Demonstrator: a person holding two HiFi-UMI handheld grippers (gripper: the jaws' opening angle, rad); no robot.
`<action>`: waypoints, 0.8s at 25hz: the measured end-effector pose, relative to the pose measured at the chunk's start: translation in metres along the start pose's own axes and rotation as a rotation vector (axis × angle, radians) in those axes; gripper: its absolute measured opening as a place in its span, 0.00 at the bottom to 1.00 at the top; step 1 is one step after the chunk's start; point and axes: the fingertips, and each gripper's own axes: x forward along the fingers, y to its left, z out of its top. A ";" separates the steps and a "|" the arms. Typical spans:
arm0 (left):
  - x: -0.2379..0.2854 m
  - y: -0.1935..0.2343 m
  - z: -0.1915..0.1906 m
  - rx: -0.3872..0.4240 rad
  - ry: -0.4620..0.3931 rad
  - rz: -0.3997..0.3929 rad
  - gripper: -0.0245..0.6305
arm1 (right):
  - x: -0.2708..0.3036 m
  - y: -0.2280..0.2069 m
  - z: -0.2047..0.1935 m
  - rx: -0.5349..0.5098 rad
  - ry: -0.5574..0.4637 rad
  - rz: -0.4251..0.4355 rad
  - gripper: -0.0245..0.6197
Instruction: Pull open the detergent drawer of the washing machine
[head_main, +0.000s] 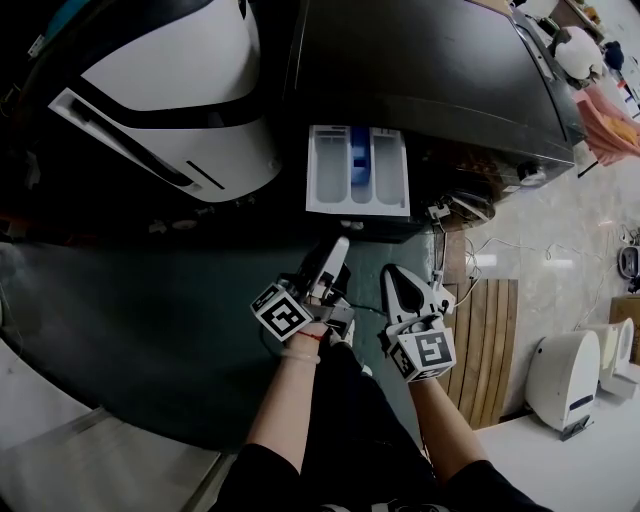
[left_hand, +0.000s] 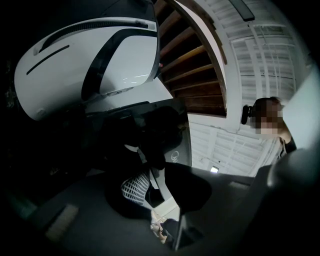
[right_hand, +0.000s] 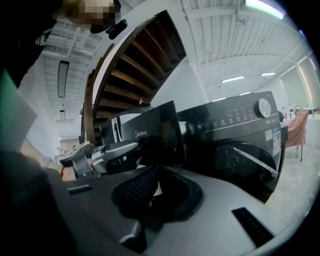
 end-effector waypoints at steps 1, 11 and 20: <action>0.000 0.000 0.000 0.000 -0.002 0.003 0.19 | -0.001 0.001 0.000 0.005 -0.006 0.003 0.07; -0.002 0.001 0.000 -0.002 -0.010 0.006 0.18 | -0.013 0.002 -0.003 -0.001 0.003 -0.006 0.07; -0.019 0.008 -0.007 -0.008 -0.033 0.051 0.12 | -0.019 -0.001 0.003 -0.008 -0.011 -0.010 0.07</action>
